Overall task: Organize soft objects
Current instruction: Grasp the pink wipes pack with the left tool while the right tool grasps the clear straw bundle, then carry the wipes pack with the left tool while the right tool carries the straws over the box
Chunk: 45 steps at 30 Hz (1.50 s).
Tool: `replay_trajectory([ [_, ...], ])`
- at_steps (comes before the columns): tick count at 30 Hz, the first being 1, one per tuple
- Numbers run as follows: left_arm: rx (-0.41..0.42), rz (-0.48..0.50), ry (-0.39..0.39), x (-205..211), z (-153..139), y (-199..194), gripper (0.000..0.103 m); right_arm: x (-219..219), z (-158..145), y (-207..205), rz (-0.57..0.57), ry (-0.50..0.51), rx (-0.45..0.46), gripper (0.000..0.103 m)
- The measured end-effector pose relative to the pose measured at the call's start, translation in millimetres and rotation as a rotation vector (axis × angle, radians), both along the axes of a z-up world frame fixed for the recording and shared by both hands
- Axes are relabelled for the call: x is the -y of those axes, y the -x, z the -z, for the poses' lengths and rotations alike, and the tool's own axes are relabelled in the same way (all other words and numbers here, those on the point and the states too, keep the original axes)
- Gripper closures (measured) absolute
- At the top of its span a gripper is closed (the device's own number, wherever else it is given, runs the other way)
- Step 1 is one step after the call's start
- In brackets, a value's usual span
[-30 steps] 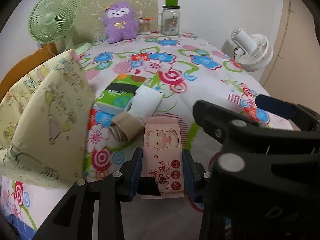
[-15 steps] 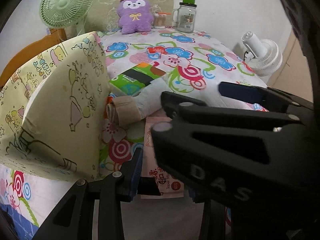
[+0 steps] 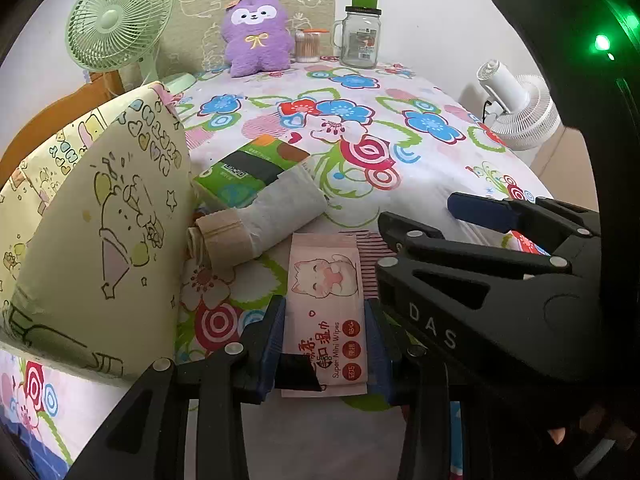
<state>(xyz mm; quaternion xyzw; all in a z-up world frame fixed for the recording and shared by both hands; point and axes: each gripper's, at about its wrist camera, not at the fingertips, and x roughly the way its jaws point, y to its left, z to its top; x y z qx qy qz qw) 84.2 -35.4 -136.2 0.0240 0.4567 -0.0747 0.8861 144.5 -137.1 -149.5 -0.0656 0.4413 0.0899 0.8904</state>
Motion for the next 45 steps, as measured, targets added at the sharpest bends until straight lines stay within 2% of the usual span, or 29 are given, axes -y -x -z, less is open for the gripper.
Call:
replay_trajectory([
  [4, -0.002, 0.000, -0.002, 2, 0, -1, 0.063, 5, 0, -1, 0.013, 0.010, 0.003, 0.058],
  [7, -0.001, 0.000, -0.006, 4, 0, -2, 0.063, 6, 1, 1, 0.021, 0.049, 0.015, 0.076],
  [9, -0.002, 0.000, -0.004, 5, 0, -3, 0.063, 8, 0, 2, 0.032, 0.061, 0.019, 0.082],
  [15, 0.006, 0.008, -0.009, 10, -3, -2, 0.063, 16, -6, 11, 0.031, -0.011, 0.008, 0.086],
  [22, 0.040, 0.015, -0.017, 17, -14, 6, 0.063, 18, -20, 29, 0.027, -0.041, 0.034, 0.088],
  [45, 0.159, 0.050, -0.012, 21, -59, 44, 0.063, 17, -71, 78, 0.049, -0.049, 0.152, 0.088],
])
